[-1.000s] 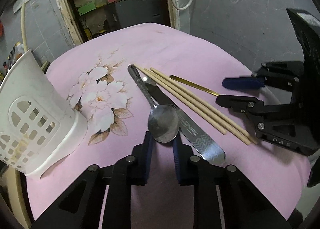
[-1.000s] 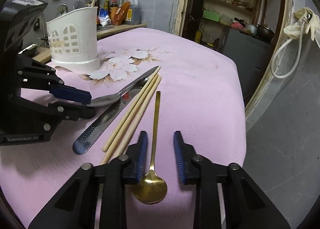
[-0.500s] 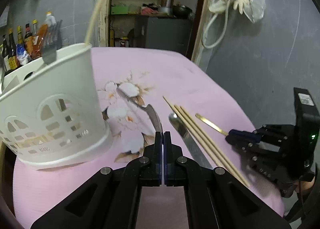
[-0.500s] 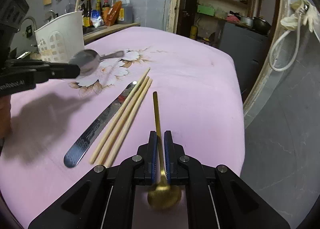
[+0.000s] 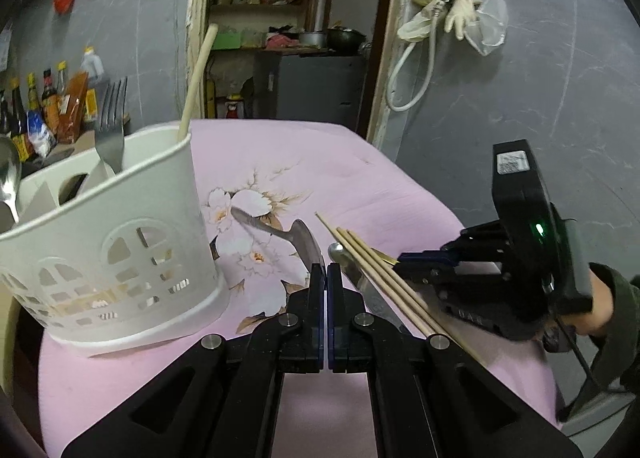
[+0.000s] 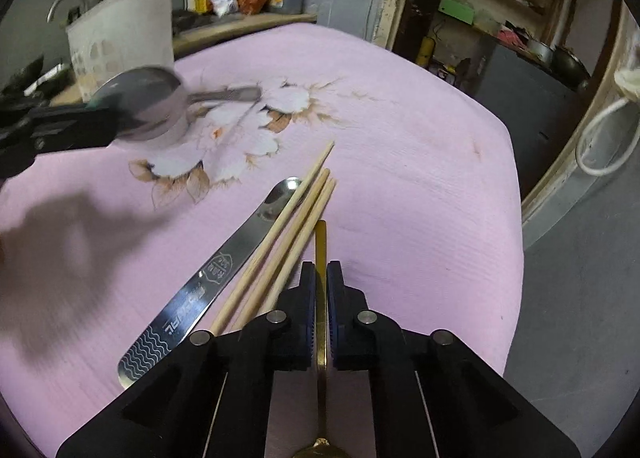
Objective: Organize utensils
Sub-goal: 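Lift the gold spoon with the right gripper while the left gripper lifts a steel spoon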
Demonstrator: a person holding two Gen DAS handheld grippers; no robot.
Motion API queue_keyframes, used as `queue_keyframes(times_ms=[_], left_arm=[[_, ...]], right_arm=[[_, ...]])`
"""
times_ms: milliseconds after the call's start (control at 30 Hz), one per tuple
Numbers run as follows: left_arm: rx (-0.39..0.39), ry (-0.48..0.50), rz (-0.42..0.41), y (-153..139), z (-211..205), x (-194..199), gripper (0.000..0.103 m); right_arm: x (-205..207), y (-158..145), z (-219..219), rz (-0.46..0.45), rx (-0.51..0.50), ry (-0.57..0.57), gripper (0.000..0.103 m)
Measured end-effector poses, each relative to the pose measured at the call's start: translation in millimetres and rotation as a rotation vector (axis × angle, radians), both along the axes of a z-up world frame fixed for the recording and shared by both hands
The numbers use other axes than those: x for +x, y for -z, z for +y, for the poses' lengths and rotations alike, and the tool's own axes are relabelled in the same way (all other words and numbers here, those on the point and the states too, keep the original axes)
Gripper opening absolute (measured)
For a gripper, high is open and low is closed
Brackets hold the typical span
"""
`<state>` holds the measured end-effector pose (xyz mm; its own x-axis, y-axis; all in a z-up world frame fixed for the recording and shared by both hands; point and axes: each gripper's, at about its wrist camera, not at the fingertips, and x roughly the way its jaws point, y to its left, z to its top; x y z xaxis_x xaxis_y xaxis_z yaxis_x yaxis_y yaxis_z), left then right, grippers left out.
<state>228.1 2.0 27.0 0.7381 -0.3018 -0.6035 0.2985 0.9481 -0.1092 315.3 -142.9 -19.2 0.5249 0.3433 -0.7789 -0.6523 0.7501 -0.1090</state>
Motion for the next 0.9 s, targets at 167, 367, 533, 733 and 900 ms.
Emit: queue_keyframes(times_ms=[167, 367, 533, 733, 900], left_arm=[[0.021, 0.016, -0.018, -9, 3, -11, 0.000], [0.029, 0.017, -0.068, -25, 10, -23, 0.000], [0.024, -0.003, -0.108, -40, 19, -31, 0.000], [-0.012, -0.024, -0.115, -47, 31, -35, 0.000], [-0.065, -0.011, -0.114, -56, 40, -40, 0.000]], right_arm=[[-6, -8, -17, 0.004, 0.137, 0.057, 0.003], [-25, -31, -31, -0.064, 0.274, 0.085, 0.003], [-34, -50, -31, -0.153, 0.383, 0.095, 0.003], [-46, -63, -29, -0.254, 0.453, 0.095, 0.003], [-54, -75, -27, -0.308, 0.515, 0.095, 0.003]])
